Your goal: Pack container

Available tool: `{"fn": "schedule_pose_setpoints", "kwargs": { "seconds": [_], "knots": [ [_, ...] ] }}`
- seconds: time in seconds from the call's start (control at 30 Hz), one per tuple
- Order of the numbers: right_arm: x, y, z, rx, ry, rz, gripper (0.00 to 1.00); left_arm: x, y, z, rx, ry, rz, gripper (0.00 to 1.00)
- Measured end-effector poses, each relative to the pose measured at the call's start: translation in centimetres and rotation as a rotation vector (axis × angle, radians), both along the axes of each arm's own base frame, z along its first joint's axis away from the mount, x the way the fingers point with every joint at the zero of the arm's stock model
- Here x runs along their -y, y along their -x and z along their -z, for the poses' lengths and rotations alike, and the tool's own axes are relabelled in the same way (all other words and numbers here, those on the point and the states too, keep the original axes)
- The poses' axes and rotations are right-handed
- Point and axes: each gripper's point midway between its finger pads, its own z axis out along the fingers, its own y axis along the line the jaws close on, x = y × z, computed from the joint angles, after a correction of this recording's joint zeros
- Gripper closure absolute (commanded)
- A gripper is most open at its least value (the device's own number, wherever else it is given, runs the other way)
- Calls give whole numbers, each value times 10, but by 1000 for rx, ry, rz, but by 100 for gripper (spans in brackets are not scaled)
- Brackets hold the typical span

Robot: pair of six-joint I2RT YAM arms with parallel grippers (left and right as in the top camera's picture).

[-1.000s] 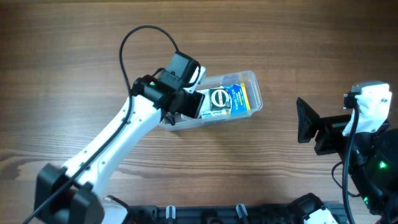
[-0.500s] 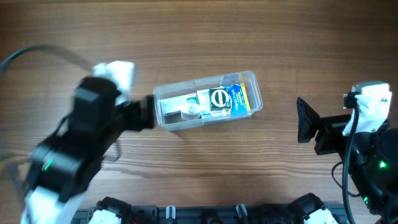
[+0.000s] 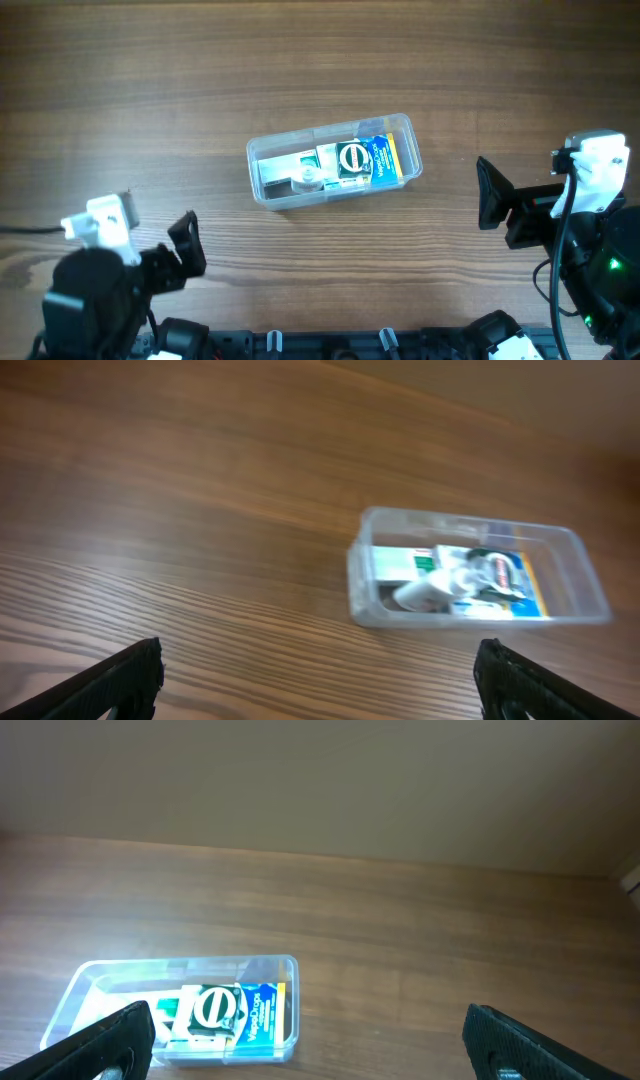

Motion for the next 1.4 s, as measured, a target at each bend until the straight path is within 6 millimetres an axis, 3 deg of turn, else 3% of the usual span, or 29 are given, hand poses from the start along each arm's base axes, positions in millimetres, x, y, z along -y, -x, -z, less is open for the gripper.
{"fn": "schedule_pose_setpoints", "kwargs": {
  "seconds": [0.2, 0.47, 0.67, 0.8, 0.9, 0.93, 1.0, 1.2, 1.4],
  "knots": [
    [0, 0, 0, 0, 0, 0, 0, 20, 10, 1, 8, 97, 92, 0],
    [0, 0, 0, 0, 0, 0, 0, 24, 21, 16, -71, 109, 118, 0],
    [0, 0, 0, 0, 0, 0, 0, 17, 10, 6, -8, 86, 76, 0],
    [0, 0, 0, -1, 0, 0, 0, 17, -12, -6, 134, 75, 70, 0],
    [0, 0, 0, 0, 0, 0, 0, 15, -24, -3, 217, 58, 65, 0],
    [0, 0, 0, 0, 0, 0, 0, 12, -26, 10, 227, 54, 50, 0],
    [0, 0, 0, 0, 0, 0, 0, 11, -34, 18, 297, 63, 43, 0],
    [0, 0, 1, -2, 1, 0, 0, 7, -39, 98, 255, 76, 29, 0],
    [0, -1, 1, -2, 1, 0, 0, 10, -39, 150, 200, 96, 40, 0]
  ]
}}
